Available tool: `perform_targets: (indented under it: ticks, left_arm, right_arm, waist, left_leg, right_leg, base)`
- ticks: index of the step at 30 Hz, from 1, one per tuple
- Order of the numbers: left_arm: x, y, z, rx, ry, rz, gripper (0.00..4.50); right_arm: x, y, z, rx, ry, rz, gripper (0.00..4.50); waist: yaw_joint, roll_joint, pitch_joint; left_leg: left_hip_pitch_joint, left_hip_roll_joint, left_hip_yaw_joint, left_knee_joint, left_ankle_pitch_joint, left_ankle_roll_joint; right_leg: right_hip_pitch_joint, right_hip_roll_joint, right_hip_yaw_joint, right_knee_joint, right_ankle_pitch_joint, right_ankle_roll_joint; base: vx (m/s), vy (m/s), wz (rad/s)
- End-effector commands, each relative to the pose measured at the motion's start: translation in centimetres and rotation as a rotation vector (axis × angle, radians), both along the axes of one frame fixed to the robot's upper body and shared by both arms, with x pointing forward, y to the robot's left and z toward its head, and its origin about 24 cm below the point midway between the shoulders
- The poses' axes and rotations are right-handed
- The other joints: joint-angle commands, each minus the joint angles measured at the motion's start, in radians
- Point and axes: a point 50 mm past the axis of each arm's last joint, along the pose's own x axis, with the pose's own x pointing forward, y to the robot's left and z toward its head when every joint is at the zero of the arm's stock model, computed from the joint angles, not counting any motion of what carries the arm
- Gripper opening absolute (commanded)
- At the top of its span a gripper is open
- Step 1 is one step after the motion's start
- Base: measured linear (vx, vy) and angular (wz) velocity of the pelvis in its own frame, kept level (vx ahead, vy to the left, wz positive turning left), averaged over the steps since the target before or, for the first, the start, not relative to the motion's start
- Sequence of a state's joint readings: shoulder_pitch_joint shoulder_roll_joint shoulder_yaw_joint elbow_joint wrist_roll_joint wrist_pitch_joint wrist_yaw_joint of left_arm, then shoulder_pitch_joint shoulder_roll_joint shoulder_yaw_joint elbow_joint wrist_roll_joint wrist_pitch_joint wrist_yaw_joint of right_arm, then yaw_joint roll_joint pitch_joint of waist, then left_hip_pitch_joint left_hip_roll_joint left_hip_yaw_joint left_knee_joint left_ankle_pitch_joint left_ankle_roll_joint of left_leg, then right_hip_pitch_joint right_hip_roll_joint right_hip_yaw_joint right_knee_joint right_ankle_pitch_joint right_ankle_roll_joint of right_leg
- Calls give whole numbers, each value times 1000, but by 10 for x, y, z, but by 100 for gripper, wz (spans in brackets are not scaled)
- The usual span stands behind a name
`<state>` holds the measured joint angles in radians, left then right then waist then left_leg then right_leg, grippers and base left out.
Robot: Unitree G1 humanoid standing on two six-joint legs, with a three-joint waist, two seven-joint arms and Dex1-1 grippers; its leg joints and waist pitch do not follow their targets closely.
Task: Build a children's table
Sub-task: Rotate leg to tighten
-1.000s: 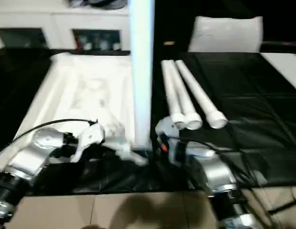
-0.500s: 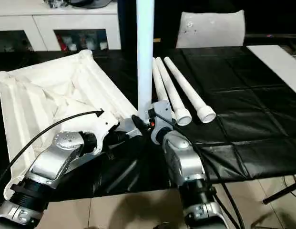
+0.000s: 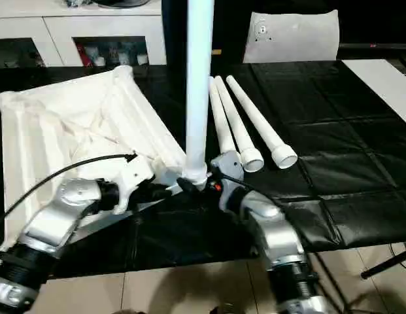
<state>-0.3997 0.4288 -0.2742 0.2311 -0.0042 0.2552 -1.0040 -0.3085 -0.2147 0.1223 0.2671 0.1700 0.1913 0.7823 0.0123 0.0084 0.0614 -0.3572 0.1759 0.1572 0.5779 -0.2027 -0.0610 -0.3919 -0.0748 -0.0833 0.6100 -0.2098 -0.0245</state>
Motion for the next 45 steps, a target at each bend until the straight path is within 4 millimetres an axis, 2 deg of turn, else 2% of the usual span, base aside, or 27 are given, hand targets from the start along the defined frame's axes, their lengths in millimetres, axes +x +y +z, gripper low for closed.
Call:
perform_targets:
  ticks: [1,4,6,10,11,13,14,20,29,42,43,44,45]
  left_arm:
    - [-9,-2,-7,19,52,-139,0]
    - [-10,-1,-6,21,74,-184,0]
    - [-12,1,-5,39,94,-257,0]
    - [-14,4,-5,93,119,-375,0]
    - [-14,4,-5,98,121,-382,0]
    - [-14,5,-5,109,122,-400,0]
    - [-13,6,-5,124,123,-423,0]
    - [-11,9,-6,141,128,-453,0]
    - [-10,8,-8,140,130,-473,0]
    - [-10,10,-9,131,133,-463,0]
    - [-9,9,-8,118,129,-441,0]
    - [-5,2,-7,52,108,-312,0]
    - [-1,-4,-6,-4,93,-186,0]
  right_arm:
    - [-4,-2,8,13,-13,109,443]
    - [-6,-5,8,-19,-17,166,443]
    - [-9,-7,10,-55,-18,265,443]
    - [-13,-12,12,-105,-3,425,443]
    - [-14,-12,12,-109,-1,438,426]
    - [-14,-12,12,-122,1,469,426]
    - [-14,-13,12,-137,4,503,404]
    - [-12,-13,14,-145,10,551,361]
    - [-11,-10,12,-150,21,591,281]
    - [-13,-9,10,-138,38,599,272]
    - [-13,-6,9,-124,46,584,271]
    - [-12,9,5,-74,79,485,270]
    - [-11,24,2,-34,116,391,270]
  waist:
    - [5,1,-47]
    - [15,1,-46]
    - [21,2,-47]
    - [28,-4,-48]
    - [31,-4,-48]
    - [31,-5,-47]
    - [32,-5,-49]
    - [38,-10,-48]
    - [43,-8,-49]
    - [45,-9,-50]
    - [44,-11,-51]
    - [39,0,-51]
    - [36,-4,-46]
  left_leg:
    - [-5,50,-8,-62,-113,103]
    - [-1,55,-6,-63,-116,102]
    - [2,56,-6,-62,-107,99]
    - [-1,54,-5,-59,-86,116]
    - [0,55,-5,-58,-85,119]
    - [-1,56,-6,-58,-83,119]
    - [0,56,-5,-58,-78,119]
    - [-1,57,-4,-57,-77,114]
    - [-1,57,-4,-56,-72,114]
    - [-1,58,-3,-56,-75,109]
    - [0,58,-3,-56,-74,109]
    - [0,59,-1,-56,-66,101]
    - [-3,61,-5,-63,-86,89]
  right_leg:
    - [55,-71,61,-73,-87,-235]
    - [52,-73,62,-72,-96,-243]
    - [50,-73,63,-69,-72,-254]
    - [55,-74,62,-62,-23,-262]
    - [54,-75,62,-62,-22,-265]
    - [55,-75,61,-61,-21,-268]
    - [55,-75,61,-59,-16,-271]
    - [55,-75,61,-58,-28,-274]
    - [55,-75,60,-57,-27,-275]
    - [56,-76,60,-57,-29,-275]
    - [56,-76,60,-57,-29,-274]
    - [57,-73,63,-55,-2,-281]
    - [58,-74,60,-58,-42,-278]
  base:
    - [0,0,0]
    - [0,0,0]
    - [0,0,0]
    - [0,0,0]
    - [0,0,0]
    - [0,0,0]
    - [0,0,0]
    - [0,0,0]
    - [0,0,0]
    - [0,0,0]
    - [0,0,0]
    - [0,0,0]
    - [0,0,0]
